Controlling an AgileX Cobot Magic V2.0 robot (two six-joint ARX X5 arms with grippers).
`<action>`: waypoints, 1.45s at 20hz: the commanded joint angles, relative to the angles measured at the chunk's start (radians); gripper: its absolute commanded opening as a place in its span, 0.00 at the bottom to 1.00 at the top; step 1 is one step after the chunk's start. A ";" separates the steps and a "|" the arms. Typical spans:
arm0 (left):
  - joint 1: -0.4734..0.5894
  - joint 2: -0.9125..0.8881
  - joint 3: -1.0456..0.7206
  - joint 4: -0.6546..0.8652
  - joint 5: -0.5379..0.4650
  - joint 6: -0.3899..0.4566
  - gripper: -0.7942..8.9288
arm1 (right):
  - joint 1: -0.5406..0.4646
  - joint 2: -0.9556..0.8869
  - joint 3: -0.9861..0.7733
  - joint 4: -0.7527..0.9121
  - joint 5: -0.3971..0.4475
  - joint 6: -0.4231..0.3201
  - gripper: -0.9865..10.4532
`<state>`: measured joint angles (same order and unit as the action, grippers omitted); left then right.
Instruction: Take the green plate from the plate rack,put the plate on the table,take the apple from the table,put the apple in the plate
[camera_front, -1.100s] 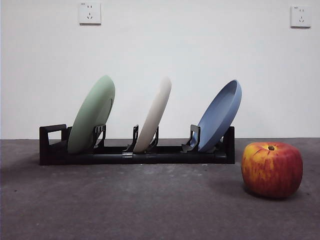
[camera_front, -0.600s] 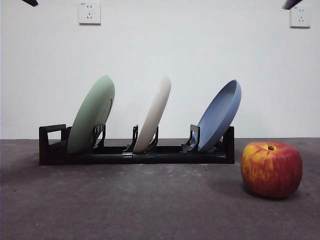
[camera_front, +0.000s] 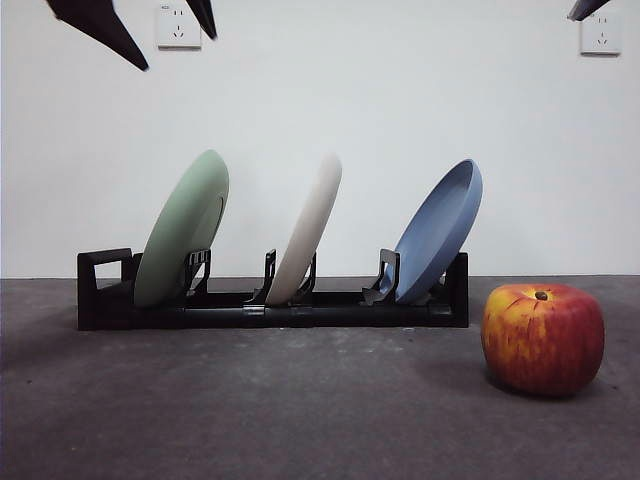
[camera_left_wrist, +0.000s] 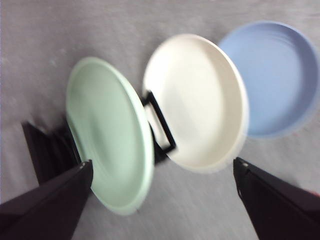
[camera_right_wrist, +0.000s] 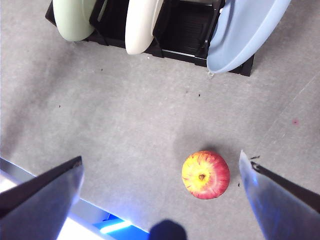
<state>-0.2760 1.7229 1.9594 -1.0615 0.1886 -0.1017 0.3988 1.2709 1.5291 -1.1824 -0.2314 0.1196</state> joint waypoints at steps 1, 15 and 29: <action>-0.009 0.084 0.069 -0.014 -0.006 0.002 0.56 | 0.002 0.002 0.000 0.005 0.003 0.009 0.66; -0.011 0.310 0.087 -0.010 -0.059 0.001 0.42 | 0.002 0.002 0.000 0.010 0.005 0.009 0.66; -0.013 0.314 0.090 0.008 -0.021 0.002 0.07 | 0.002 0.002 0.000 0.038 0.016 0.011 0.66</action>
<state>-0.2928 2.0224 2.0464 -1.0508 0.1898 -0.1135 0.3992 1.2709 1.5291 -1.1511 -0.2165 0.1226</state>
